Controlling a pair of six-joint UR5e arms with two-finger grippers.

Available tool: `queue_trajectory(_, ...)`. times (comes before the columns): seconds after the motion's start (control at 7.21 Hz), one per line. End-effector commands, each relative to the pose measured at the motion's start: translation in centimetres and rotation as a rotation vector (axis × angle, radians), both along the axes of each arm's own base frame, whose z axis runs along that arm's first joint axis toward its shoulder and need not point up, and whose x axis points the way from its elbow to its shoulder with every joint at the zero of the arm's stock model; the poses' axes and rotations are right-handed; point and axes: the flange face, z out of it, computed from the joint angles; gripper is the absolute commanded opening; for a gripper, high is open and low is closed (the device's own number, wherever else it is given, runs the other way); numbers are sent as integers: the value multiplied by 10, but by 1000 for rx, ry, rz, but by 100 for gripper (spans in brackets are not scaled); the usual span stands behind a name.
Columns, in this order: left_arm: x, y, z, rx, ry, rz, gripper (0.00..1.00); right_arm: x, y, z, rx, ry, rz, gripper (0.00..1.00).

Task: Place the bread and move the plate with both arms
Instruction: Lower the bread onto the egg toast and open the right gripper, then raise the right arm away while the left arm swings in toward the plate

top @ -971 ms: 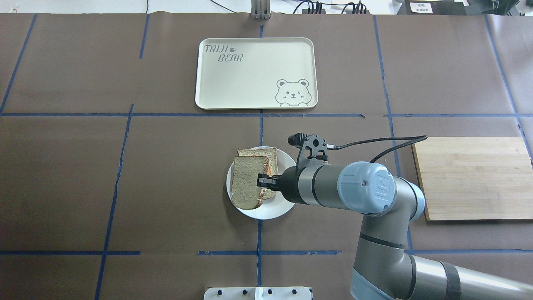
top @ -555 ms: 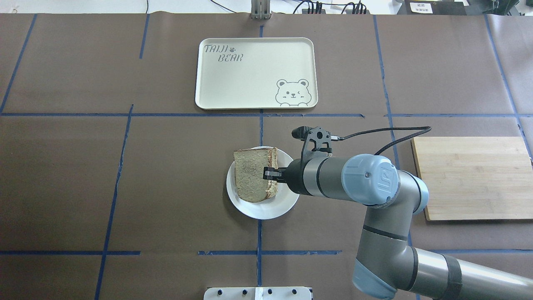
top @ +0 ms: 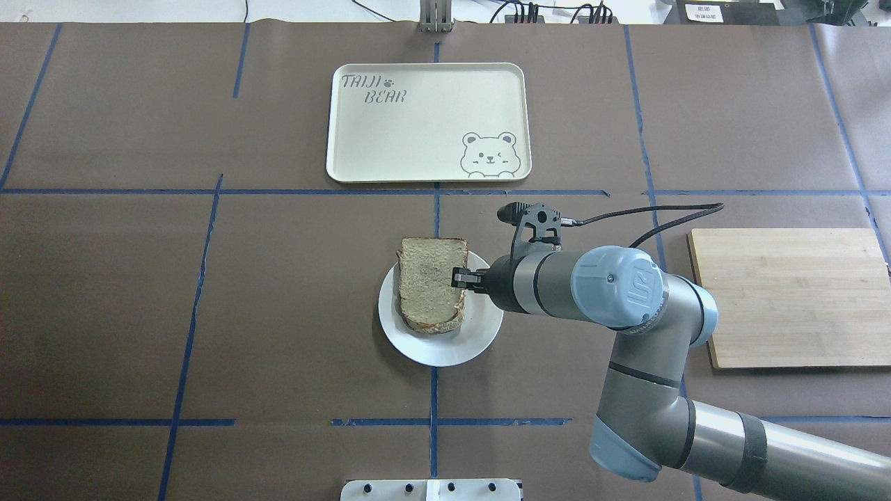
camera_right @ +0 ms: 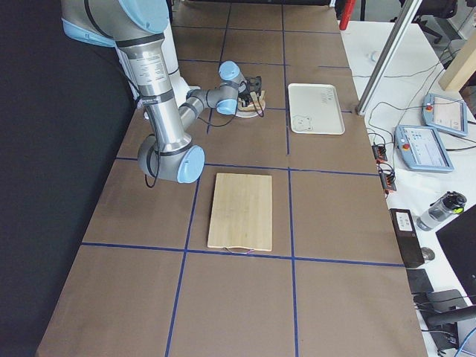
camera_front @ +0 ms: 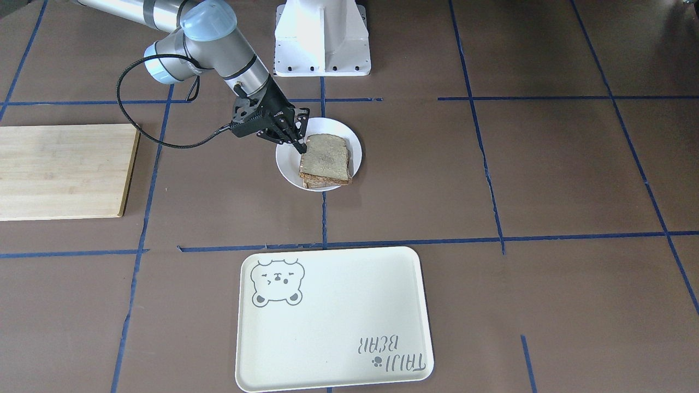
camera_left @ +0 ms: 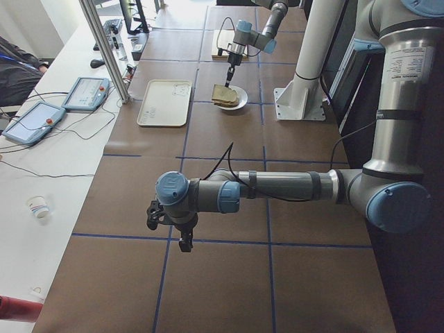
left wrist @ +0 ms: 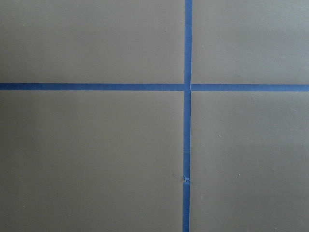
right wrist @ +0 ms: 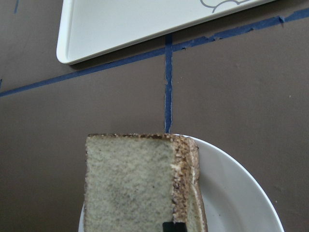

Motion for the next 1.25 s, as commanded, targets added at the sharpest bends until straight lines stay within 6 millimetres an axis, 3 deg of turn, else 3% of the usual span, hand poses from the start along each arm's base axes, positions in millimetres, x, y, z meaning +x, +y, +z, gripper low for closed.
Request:
queue_trajectory(0.0,0,-2,-1,2,0,0,100,1,2,-2,-6,-9,6,100)
queue_trajectory(0.14,0,-3,-4,10,0,0,100,4,0,-7,-2,-14,8,100)
queue_trajectory(0.28,0,-6,-11,24,1,-1,100,18,-9,-11,-3,-18,24,100)
queue_trajectory(0.42,3,-16,-23,67,1,3,100,36,-21,-3,-16,4,33,100)
queue_trajectory(0.55,6,-25,-36,148,4,7,100,70,-53,2,-70,83,41,100)
queue_trajectory(0.69,27,-31,-48,164,19,-46,100,104,-76,2,-63,197,10,100)
queue_trajectory(0.83,72,-36,-65,159,59,-101,100,133,-89,3,-14,322,-39,100)
queue_trajectory(0.97,105,-38,-86,153,120,-169,100,167,-111,11,3,428,-84,100)
queue_trajectory(1.11,152,-39,-117,127,211,-227,100,212,-137,23,-14,483,-133,100)
